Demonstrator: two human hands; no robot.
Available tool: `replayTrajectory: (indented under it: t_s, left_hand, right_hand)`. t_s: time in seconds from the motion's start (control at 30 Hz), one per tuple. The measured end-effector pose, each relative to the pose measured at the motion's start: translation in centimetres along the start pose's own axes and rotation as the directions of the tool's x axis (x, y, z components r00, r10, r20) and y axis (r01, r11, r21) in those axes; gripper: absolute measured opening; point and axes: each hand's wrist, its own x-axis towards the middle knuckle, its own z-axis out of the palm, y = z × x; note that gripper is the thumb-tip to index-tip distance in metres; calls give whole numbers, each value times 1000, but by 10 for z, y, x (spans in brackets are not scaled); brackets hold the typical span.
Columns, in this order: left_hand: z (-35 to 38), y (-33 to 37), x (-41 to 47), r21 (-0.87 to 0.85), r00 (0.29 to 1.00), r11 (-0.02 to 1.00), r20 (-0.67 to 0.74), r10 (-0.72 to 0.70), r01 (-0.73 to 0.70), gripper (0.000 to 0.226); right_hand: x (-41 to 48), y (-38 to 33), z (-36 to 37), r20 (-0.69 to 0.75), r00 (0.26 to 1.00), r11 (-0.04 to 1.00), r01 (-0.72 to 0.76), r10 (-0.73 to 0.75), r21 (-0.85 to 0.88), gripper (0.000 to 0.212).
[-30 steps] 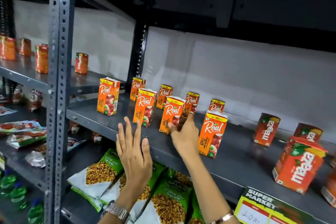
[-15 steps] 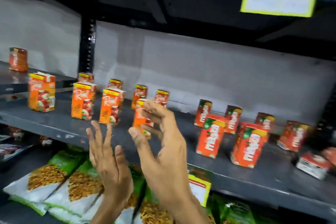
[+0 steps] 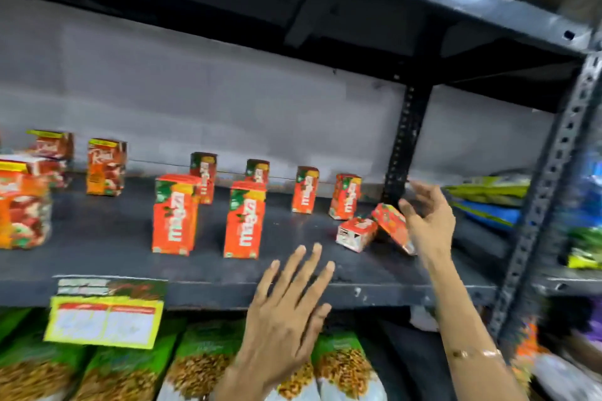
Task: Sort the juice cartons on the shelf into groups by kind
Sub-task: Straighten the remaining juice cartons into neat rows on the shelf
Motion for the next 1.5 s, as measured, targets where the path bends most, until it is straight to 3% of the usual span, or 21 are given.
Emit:
replayTrajectory:
  t_s: [0.1,0.2,0.27,0.33,0.53,0.63,0.77,0.9,1.1,1.23,1.4,1.5]
  left_hand:
    - [10,-1,-1,116,997,992,64,-49,41,49]
    - [20,-1,1,239,998,971,58,-32,18,48]
    - [24,-2,0,298,999,955,51,-7,-9,46]
    - [26,-3,-1,331,999,944,39,4,-16,45]
    - [28,-3,1,306,1000,952,12,11,-14,45]
    - [23,-1,0,199,999,980,-49,1,9,45]
    - [11,1,-2,112,985,987,-141,-95,111,46]
    - [7,-10,-7,180,983,976,-155,-96,124,45]
    - [6,-18,-15,252,991,962,-114,-77,103,43]
    - [9,-27,-20,290,993,950,-72,-97,114,46]
    - [13,-30,-23,318,990,941,-107,-88,118,45]
    - [16,-31,-23,320,988,940,-132,-77,117,46]
  right_hand:
    - [24,54,-21,119,955,952,-248,271,-180,46]
    - [43,69,-30,310,805,863,-470,505,-184,43]
    - [47,65,-32,430,723,836,-520,541,-179,36]
    - [48,63,-37,492,687,835,-519,535,-183,34]
    - [22,38,-49,373,825,870,-485,424,85,44]
    - [4,14,-41,343,885,886,-403,314,228,44]
    - [-14,-16,-14,365,916,899,-294,168,324,51]
    - [-33,-31,19,450,891,929,-214,59,303,51]
    - [-59,-25,53,504,863,982,-122,32,146,52]
    - [-64,-24,59,514,858,987,-91,8,135,53]
    - [-64,-23,53,524,852,998,-26,-4,50,64]
    - [-43,-15,37,383,923,995,-67,32,80,62]
